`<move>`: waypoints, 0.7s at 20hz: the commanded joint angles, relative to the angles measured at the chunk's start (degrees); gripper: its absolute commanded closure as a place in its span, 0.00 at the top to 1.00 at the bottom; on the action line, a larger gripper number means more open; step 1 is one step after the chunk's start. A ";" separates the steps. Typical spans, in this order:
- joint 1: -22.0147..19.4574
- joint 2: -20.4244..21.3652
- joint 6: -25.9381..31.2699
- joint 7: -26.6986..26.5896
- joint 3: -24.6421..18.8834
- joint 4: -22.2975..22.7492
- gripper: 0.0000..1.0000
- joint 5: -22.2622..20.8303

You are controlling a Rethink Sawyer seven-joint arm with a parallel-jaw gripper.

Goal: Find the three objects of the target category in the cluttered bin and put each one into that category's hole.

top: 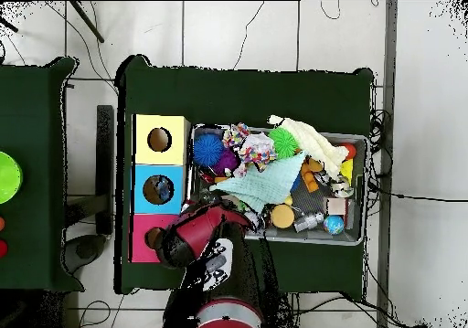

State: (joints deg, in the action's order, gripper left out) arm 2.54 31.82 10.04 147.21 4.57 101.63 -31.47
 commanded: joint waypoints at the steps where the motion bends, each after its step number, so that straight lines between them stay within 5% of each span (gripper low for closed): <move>1: -1.11 0.18 4.77 -3.41 -5.27 1.92 0.00 -0.95; 2: -0.22 0.03 4.95 -2.92 -4.33 1.55 1.00 -1.03; 4: 2.00 -0.36 4.55 -0.91 -1.82 0.66 1.00 -0.88; 7: 0.40 -1.09 7.03 -2.35 -3.53 1.15 1.00 -0.09; 14: 2.01 -6.75 -3.44 4.13 -0.66 2.88 1.00 -0.28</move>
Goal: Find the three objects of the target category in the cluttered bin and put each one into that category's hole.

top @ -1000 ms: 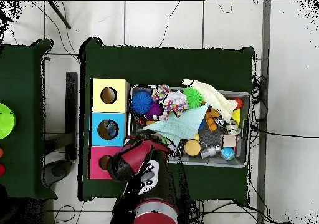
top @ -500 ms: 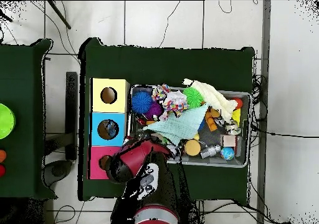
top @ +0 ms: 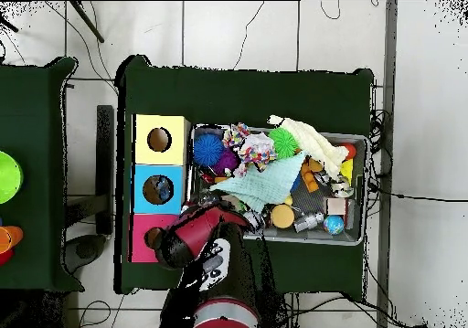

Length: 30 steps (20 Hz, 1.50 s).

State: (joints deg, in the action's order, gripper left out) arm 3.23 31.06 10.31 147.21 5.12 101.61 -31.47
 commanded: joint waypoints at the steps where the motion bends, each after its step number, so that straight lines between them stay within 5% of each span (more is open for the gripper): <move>1: 1.57 -6.77 -5.21 4.70 -0.67 3.06 1.00 -0.41; 14: 1.71 -12.04 -14.37 4.47 3.26 3.67 1.00 0.02; 30: 1.64 -13.78 -14.83 3.19 3.43 2.00 1.00 1.16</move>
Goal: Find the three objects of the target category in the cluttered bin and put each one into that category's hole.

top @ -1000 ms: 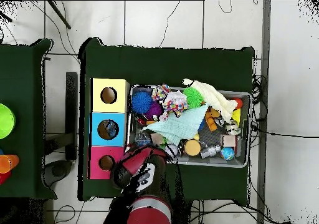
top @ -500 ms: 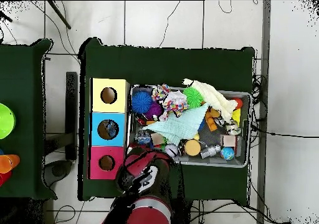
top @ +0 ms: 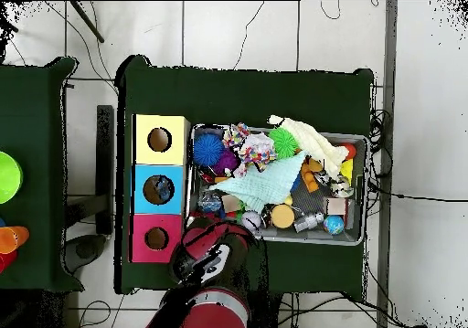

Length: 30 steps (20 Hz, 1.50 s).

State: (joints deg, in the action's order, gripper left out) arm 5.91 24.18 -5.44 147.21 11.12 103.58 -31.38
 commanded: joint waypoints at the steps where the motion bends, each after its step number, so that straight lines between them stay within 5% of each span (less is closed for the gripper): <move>1: -1.11 -6.97 1.07 3.10 -2.74 -0.10 1.00 1.08; 3: -0.43 -7.17 0.76 2.87 -2.16 -0.66 1.00 0.94; 4: 0.32 -7.30 0.29 2.71 -1.43 -1.10 0.00 0.79; 16: -3.17 -1.10 9.44 -0.60 -5.75 -0.22 0.00 0.99; 23: -3.35 -0.99 9.09 -0.29 -5.93 0.42 0.00 0.52; 24: -2.61 -1.26 8.09 0.16 -5.07 0.17 1.00 0.36; 30: -4.61 -1.14 7.98 -0.41 -7.03 0.34 1.00 -0.06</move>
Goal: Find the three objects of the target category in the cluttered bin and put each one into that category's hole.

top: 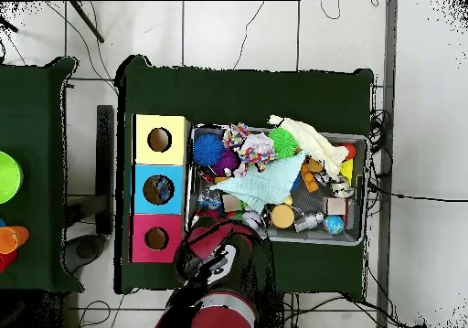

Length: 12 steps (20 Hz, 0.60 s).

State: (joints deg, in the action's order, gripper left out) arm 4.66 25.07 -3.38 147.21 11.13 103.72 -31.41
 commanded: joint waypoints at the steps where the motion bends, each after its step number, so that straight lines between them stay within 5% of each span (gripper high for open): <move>1: -3.82 -1.47 6.50 -0.74 -7.55 0.43 1.00 -0.06; 12: -3.47 -1.40 7.82 -0.70 -8.41 -1.74 1.00 0.87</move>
State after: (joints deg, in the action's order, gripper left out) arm 2.30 25.55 -2.29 147.21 8.86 104.20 -31.41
